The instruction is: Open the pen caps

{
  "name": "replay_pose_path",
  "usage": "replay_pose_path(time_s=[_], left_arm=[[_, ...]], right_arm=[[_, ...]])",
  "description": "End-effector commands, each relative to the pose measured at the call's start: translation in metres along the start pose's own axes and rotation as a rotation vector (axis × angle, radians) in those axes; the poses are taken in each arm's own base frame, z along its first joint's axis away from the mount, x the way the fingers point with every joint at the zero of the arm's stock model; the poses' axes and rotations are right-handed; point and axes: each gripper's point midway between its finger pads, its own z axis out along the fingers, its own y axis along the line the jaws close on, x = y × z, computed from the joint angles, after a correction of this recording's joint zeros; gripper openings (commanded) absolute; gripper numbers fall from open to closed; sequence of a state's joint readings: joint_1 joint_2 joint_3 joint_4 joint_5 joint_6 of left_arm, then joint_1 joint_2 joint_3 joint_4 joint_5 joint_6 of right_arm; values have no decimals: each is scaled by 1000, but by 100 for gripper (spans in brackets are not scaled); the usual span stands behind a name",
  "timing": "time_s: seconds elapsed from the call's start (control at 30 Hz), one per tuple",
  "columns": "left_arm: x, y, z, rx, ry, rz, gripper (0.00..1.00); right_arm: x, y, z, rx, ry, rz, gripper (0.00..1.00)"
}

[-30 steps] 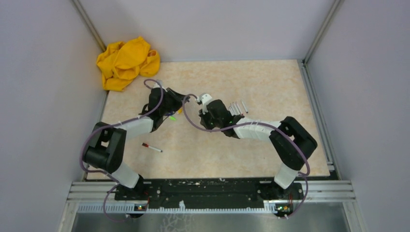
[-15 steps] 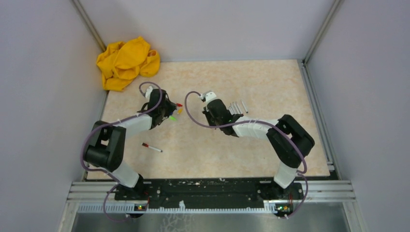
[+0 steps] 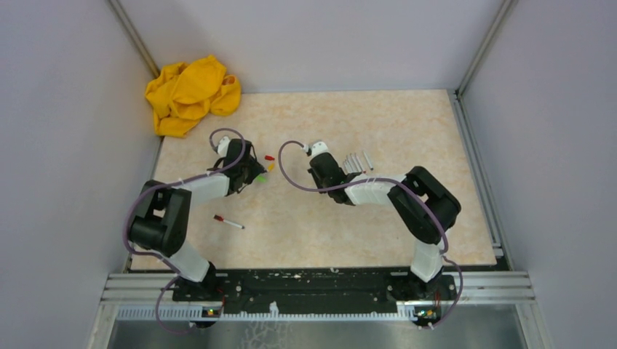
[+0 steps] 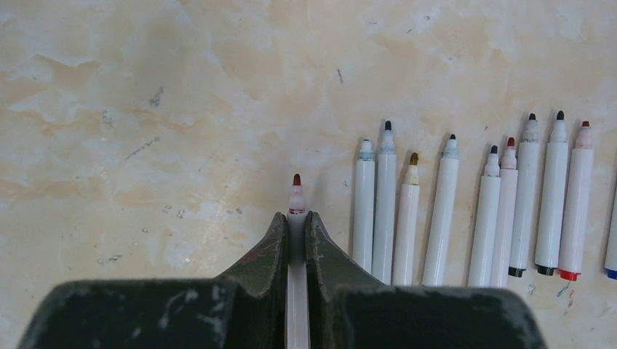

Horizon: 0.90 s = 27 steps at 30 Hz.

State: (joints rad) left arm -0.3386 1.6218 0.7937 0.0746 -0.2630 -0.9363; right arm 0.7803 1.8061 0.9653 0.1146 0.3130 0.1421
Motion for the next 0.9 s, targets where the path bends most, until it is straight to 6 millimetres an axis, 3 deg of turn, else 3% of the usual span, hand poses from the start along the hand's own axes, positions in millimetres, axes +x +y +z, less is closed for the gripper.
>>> replay_pose_path(time_s=[0.0, 0.2, 0.37, 0.53, 0.77, 0.87], left_arm=[[2, 4, 3, -16, 0, 12, 46], [-3, -1, -1, -1, -14, 5, 49], [-17, -10, -16, 36, -55, -15, 53], [-39, -28, -47, 118, -120, -47, 75], [-68, -47, -93, 219, -206, -71, 83], [-85, -56, -118, 269, -255, -85, 87]], right_arm=[[-31, -9, 5, 52, -84, 27, 0], [-29, -13, 7, 78, -82, 20, 0], [-32, -17, 7, 95, -91, 7, 2], [-36, -17, 7, 96, -93, 0, 11], [-41, -15, 6, 88, -92, -9, 28], [-44, -15, 4, 85, -92, -13, 31]])
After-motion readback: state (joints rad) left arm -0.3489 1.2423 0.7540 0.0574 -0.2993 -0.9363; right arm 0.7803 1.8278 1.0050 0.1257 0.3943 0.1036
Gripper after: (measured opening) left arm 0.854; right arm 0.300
